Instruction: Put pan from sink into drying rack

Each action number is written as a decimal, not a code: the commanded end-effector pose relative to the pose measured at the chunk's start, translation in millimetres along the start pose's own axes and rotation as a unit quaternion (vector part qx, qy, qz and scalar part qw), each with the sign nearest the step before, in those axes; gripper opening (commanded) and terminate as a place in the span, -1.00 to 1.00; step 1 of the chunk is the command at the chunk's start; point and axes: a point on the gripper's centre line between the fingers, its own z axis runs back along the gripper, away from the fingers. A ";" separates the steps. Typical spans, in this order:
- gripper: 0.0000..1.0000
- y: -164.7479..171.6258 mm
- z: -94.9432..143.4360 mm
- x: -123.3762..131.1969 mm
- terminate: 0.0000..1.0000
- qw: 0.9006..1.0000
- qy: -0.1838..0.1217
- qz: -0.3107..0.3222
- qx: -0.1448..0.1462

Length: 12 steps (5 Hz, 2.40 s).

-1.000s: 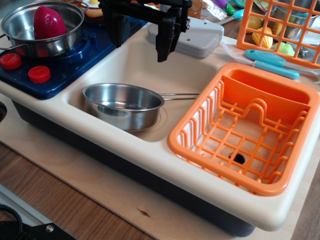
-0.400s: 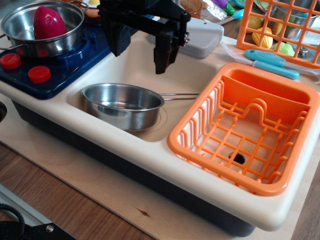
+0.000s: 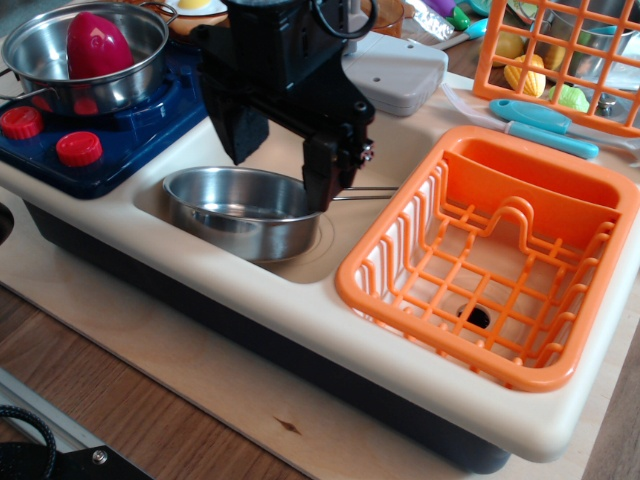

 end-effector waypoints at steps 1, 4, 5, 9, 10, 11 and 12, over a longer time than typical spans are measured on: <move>1.00 2.2 -4.6 3.0 -1.00 1.000 -0.015 -0.008 -0.009; 1.00 1.2 -34.1 -3.9 -1.00 0.999 -0.023 0.008 -0.038; 1.00 1.9 -42.4 -9.2 -1.00 0.999 -0.032 0.011 -0.037; -1.00 -3.8 -10.5 -3.2 -1.00 1.000 0.015 0.015 -0.010; -1.00 -1.6 13.4 3.5 -1.00 0.999 0.041 0.012 0.010; -1.00 -13.7 43.2 12.0 -1.00 0.998 0.047 0.026 0.045; -1.00 -38.5 53.7 19.9 -1.00 0.997 0.019 0.050 0.052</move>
